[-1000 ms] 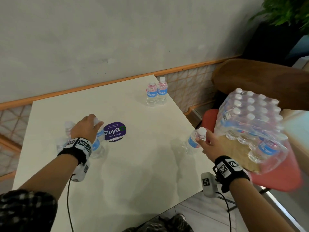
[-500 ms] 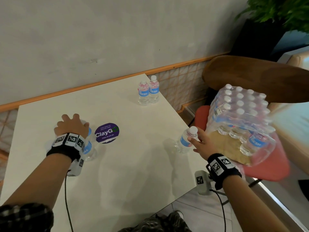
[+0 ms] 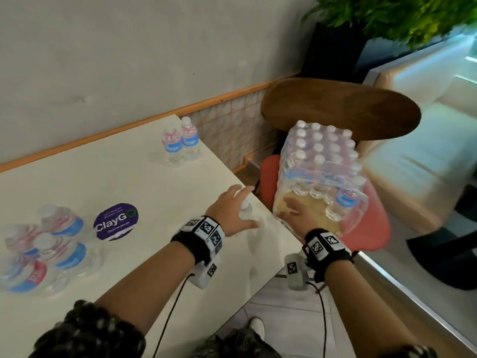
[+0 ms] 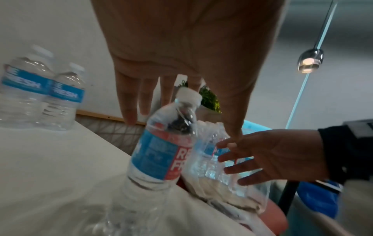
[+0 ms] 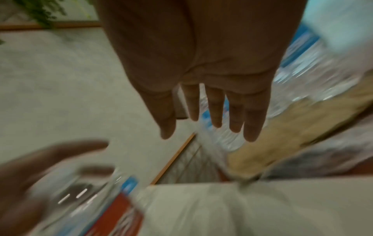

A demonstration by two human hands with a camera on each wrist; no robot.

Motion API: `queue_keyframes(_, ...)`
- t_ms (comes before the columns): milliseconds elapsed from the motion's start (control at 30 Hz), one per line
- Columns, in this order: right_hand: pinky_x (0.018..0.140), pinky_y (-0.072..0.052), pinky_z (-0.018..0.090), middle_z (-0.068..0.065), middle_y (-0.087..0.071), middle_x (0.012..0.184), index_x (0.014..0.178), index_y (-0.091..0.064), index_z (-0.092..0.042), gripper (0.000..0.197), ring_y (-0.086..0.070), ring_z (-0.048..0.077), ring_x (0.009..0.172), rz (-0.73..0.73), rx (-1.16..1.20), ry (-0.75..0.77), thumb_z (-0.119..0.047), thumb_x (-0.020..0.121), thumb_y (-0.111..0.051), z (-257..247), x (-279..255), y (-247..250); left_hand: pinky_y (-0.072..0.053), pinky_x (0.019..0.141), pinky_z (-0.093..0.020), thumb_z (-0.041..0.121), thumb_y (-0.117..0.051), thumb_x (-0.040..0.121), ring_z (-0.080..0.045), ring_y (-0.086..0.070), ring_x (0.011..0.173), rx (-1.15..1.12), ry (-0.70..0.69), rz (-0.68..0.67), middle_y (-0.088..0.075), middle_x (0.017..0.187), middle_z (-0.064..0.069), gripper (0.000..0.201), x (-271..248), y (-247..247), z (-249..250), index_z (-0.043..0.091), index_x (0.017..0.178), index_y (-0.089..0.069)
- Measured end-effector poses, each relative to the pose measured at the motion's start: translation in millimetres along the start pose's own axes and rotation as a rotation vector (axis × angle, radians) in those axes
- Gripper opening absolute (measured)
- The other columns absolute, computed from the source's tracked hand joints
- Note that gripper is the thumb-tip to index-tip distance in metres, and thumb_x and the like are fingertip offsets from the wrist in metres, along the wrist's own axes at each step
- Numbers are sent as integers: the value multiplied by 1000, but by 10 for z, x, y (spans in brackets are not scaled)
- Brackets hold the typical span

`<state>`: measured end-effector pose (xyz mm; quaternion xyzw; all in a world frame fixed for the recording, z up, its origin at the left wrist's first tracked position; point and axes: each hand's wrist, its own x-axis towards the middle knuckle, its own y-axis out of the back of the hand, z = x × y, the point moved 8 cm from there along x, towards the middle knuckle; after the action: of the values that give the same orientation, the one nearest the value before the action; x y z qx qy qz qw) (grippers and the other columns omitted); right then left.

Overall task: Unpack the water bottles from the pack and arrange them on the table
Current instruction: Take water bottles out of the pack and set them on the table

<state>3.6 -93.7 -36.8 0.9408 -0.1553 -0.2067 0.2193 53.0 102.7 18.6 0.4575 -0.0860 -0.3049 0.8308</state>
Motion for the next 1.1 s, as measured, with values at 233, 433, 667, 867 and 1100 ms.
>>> queue_keyframes(233,108,-35,41,15,-40,141,146,-20,-6,95,-42,30,128,458,-24,-226,-25,74,-79,593,175,1295,-40,80,-30,31,-66,80,-27,-56,100,123,49,-51,-57,113,-3,44,29,104,-224,24,119,-48)
queue_keyframes(433,104,-37,42,23,-40,141,141,-31,4,88,-44,36,127,530,-19,-299,-33,76,-77,643,343,1435,-42,81,-29,40,-64,80,-22,-55,104,338,255,-101,-57,118,1,46,-530,539,-934,28,121,-47)
queue_keyframes(667,81,-50,47,21,-54,122,136,-39,-11,81,-60,39,98,513,-20,-404,-61,76,-62,799,391,1489,-45,95,-30,30,-68,78,-16,-49,123,570,524,-250,-51,134,8,57,-1351,1053,-1612,33,131,-49)
queue_keyframes(867,69,-56,46,14,-63,94,108,-55,-18,57,-65,35,82,458,50,-414,-53,65,-71,698,285,1489,-48,91,-24,26,-55,86,-11,-55,114,640,597,-262,-52,129,11,38,-1719,1187,-1766,41,121,-56)
queue_keyframes(1100,56,-48,35,14,-56,80,104,-60,-15,79,-56,26,63,513,140,-408,-69,48,-72,1140,751,1600,-49,86,-21,11,-44,91,-11,-59,107,660,561,-316,-56,124,11,44,-1830,1199,-1764,41,119,-60)
